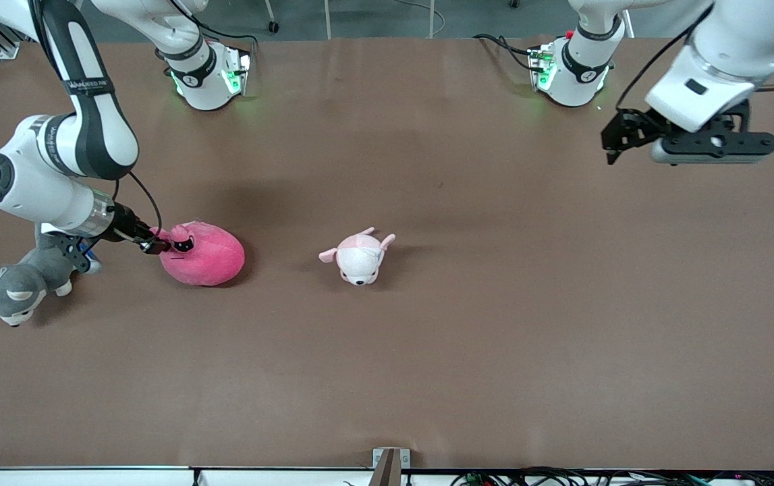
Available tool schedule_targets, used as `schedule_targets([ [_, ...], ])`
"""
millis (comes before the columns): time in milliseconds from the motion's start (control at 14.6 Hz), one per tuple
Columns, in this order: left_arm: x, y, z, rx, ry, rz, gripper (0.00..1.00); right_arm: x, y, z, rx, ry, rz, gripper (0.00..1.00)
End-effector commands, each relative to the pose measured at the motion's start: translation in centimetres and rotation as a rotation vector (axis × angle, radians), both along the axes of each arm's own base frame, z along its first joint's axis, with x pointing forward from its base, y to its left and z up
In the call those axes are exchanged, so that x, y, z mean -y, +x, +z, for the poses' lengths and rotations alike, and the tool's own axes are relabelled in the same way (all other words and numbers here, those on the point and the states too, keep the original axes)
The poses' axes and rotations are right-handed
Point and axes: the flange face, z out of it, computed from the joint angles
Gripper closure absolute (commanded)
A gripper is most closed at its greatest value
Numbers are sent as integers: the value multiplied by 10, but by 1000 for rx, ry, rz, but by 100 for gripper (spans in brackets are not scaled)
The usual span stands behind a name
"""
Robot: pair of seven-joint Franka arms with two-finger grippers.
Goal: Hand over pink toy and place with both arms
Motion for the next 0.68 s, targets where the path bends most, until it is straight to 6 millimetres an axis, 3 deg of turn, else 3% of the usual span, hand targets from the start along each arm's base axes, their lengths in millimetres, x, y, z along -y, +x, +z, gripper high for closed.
schedule_targets([
  [0, -24, 15, 9, 26, 2, -55, 0, -3, 15, 47, 4, 18, 29, 0],
  [274, -35, 18, 20, 46, -3, -34, 0, -6, 38, 109, 60, 33, 236, 0],
  [615, -47, 20, 31, 65, -12, 4, 0, 10, 53, 177, 114, -101, 562, 0],
])
